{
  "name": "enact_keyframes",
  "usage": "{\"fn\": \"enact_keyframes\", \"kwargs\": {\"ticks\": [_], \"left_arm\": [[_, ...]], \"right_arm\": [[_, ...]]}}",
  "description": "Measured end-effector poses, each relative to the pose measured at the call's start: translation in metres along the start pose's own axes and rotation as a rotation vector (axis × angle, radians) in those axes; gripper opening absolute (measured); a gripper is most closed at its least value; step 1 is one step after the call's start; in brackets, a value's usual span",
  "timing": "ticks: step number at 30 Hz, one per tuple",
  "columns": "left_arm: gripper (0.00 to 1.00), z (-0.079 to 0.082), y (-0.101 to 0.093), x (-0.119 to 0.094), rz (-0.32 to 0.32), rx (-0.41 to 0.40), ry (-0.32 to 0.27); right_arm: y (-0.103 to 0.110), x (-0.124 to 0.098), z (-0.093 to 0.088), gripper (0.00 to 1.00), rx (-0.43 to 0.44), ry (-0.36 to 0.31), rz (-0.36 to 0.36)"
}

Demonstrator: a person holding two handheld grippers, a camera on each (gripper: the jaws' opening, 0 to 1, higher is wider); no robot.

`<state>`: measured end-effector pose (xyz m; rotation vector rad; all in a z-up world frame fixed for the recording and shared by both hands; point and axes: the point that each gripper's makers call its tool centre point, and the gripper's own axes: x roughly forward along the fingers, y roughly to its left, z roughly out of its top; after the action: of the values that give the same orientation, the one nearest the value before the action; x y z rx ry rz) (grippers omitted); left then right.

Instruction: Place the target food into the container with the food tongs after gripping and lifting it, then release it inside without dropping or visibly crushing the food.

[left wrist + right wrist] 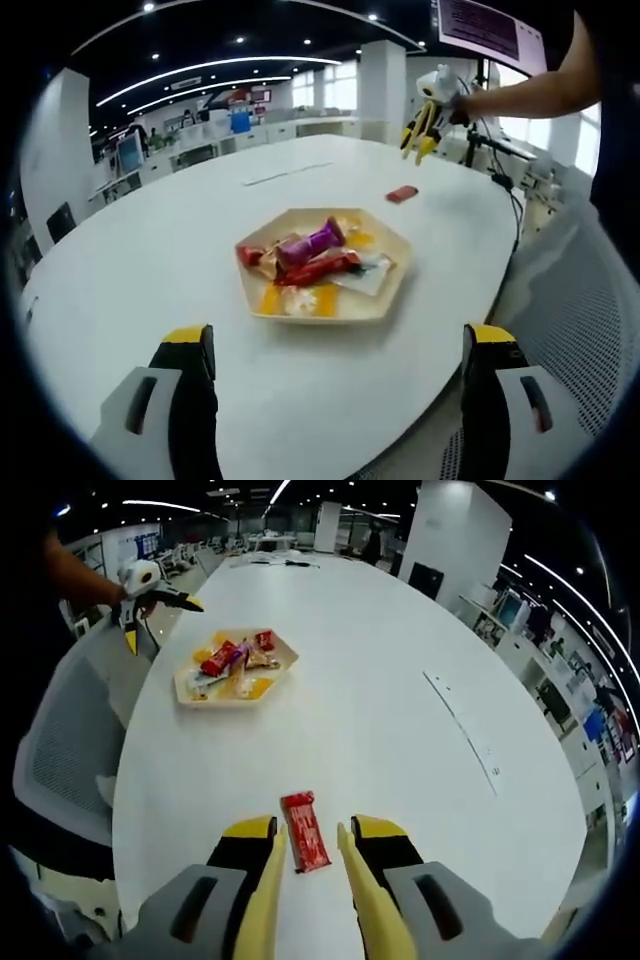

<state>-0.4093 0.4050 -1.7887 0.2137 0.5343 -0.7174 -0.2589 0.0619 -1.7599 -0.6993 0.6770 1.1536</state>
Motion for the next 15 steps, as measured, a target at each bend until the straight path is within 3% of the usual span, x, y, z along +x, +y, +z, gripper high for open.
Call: {"fn": "enact_keyframes", "kwargs": {"ticks": [15], "left_arm": [[0.99,-0.003,0.003,0.001,0.013,-0.006,0.016]], "right_arm": [[0.008,0.041,-0.026,0.28,-0.01,0.059,0.059]]}}
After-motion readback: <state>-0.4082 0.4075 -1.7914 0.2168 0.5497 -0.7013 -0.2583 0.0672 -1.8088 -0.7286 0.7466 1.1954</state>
